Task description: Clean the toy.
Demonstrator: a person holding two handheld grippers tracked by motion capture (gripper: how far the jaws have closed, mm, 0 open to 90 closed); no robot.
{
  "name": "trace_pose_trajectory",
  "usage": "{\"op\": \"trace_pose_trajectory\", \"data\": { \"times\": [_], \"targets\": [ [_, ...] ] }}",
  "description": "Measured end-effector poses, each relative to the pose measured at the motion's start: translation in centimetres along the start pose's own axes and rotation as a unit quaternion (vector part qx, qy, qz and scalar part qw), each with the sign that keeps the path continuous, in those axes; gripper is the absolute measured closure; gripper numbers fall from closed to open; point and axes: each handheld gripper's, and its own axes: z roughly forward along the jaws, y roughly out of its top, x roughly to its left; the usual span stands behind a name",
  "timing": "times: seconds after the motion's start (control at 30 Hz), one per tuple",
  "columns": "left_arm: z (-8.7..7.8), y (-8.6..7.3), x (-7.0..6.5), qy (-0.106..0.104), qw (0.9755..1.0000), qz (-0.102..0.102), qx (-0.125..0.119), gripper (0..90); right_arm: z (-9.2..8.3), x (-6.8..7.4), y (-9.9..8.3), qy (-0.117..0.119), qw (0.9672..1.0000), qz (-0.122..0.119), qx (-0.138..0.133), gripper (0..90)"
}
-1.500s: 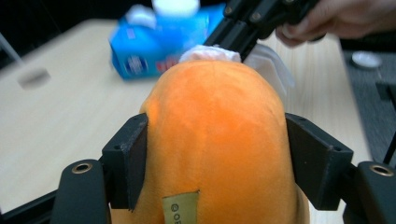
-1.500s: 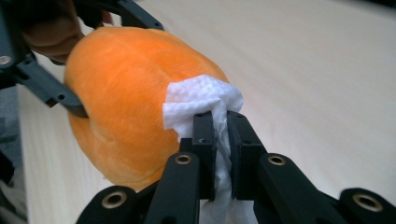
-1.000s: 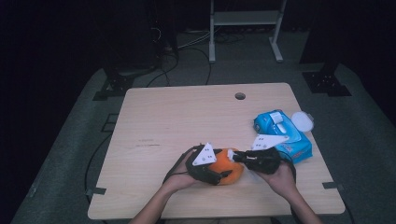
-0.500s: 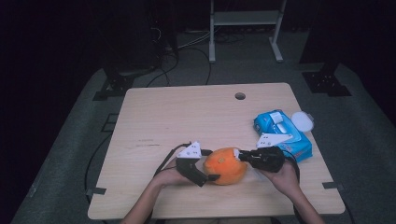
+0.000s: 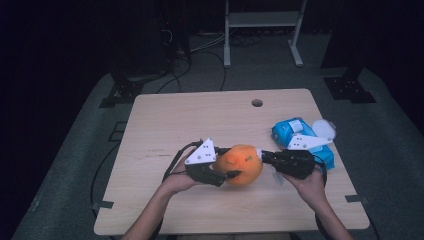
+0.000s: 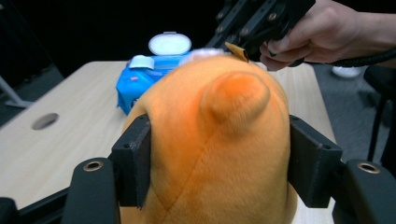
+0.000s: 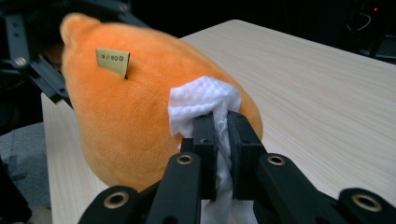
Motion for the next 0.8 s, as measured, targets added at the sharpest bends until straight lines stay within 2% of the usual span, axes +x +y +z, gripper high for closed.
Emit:
{"op": "trace_pose_trajectory", "data": {
  "times": [0.13, 0.37, 0.43, 0.53, 0.57, 0.6, 0.63, 0.67, 0.7, 0.8],
  "targets": [
    [-0.4, 1.3, -0.1, 0.001, 0.9998, 0.018, 0.012, 34.0, 0.4, 0.0, -0.2, 0.008, 1.0000, 0.003, 0.004, 82.6],
    [0.3, 1.7, -0.1, -0.005, 0.9993, 0.023, 0.028, 33.9, 1.5, -0.2, -0.9, 0.013, 0.9996, 0.008, 0.025, 82.5],
    [0.7, 1.3, -0.1, -0.010, 0.9992, 0.018, 0.035, 33.7, 2.1, -0.4, -1.4, 0.016, 0.9990, 0.010, 0.041, 82.5],
    [2.0, -0.4, 0.0, -0.010, 0.9977, 0.011, 0.066, 33.5, 3.2, -0.7, -2.4, 0.012, 0.9973, 0.013, 0.072, 82.5],
    [2.6, -1.2, 0.0, -0.009, 0.9966, 0.007, 0.082, 33.5, 3.6, -1.0, -2.9, 0.008, 0.9962, 0.012, 0.085, 82.4],
    [3.6, -2.6, 0.0, -0.007, 0.9943, 0.007, 0.106, 33.5, 4.1, -1.4, -3.4, 0.004, 0.9948, 0.018, 0.100, 82.4],
    [4.0, -3.2, 0.0, -0.011, 0.9942, 0.002, 0.107, 33.8, 4.6, -2.1, -4.2, -0.005, 0.9920, 0.025, 0.124, 82.4],
    [4.2, -3.7, 0.1, -0.018, 0.9959, -0.017, 0.087, 34.2, 4.8, -2.5, -4.6, -0.009, 0.9910, 0.029, 0.131, 82.4],
    [4.3, -3.8, 0.1, -0.014, 0.9965, -0.025, 0.079, 34.3, 4.9, -2.9, -5.0, -0.015, 0.9898, 0.035, 0.137, 82.5],
    [4.4, -3.5, 0.1, -0.009, 0.9959, -0.010, 0.089, 34.3, 4.3, -3.4, -4.9, -0.032, 0.9894, 0.037, 0.137, 82.5]
  ]
}}
